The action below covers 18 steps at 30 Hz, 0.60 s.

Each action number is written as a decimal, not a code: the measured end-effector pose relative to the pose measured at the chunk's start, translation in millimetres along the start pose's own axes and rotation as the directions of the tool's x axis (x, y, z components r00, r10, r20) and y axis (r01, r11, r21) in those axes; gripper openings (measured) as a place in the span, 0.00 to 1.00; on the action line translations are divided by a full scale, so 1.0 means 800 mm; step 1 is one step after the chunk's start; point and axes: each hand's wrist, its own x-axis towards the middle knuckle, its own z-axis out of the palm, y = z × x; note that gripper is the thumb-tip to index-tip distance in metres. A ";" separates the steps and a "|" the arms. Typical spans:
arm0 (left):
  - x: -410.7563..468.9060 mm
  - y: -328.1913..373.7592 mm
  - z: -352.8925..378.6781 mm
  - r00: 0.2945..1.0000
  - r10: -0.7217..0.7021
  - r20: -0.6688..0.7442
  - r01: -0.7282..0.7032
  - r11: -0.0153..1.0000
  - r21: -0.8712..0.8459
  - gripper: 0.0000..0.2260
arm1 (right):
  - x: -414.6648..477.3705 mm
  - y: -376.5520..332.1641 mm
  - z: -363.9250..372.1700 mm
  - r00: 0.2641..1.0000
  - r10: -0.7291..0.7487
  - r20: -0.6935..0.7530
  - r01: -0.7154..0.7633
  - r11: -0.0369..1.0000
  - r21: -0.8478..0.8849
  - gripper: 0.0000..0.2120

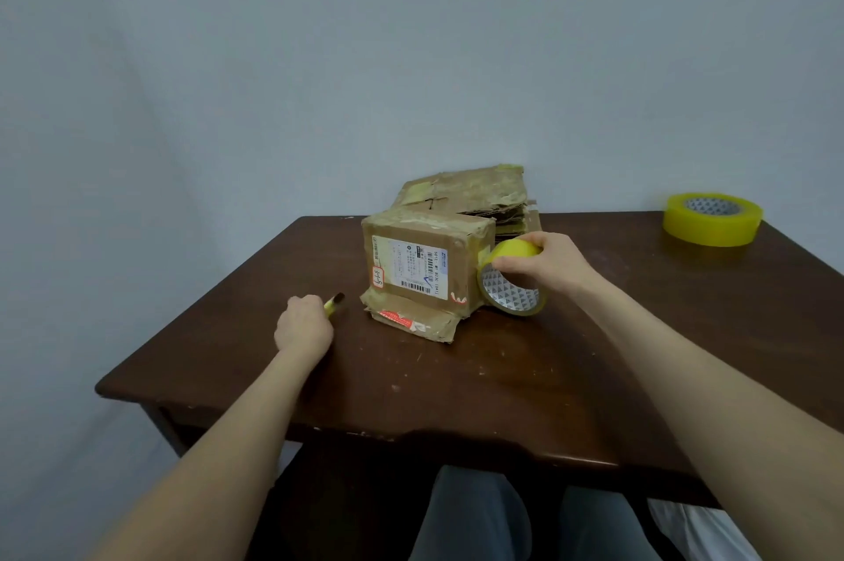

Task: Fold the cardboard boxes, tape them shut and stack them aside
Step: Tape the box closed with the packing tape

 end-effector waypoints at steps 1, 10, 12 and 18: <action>-0.002 0.000 -0.005 1.000 -0.010 -0.021 0.008 0.997 -0.079 0.10 | -0.001 0.001 -0.001 1.000 0.004 0.009 -0.004 1.000 0.004 0.28; -0.062 0.145 -0.084 0.811 0.368 -0.455 -0.533 0.787 -0.312 0.14 | -0.011 0.009 -0.023 0.997 0.013 -0.071 -0.014 1.000 -0.013 0.25; -0.076 0.193 -0.077 0.779 0.476 -0.407 -0.605 0.743 -0.288 0.13 | -0.014 0.014 -0.029 0.997 0.029 -0.070 -0.028 0.999 0.016 0.24; -0.088 0.257 -0.040 0.762 0.610 -0.219 -0.648 0.719 -0.250 0.15 | -0.013 0.033 -0.049 0.996 0.041 -0.075 -0.043 0.999 -0.018 0.25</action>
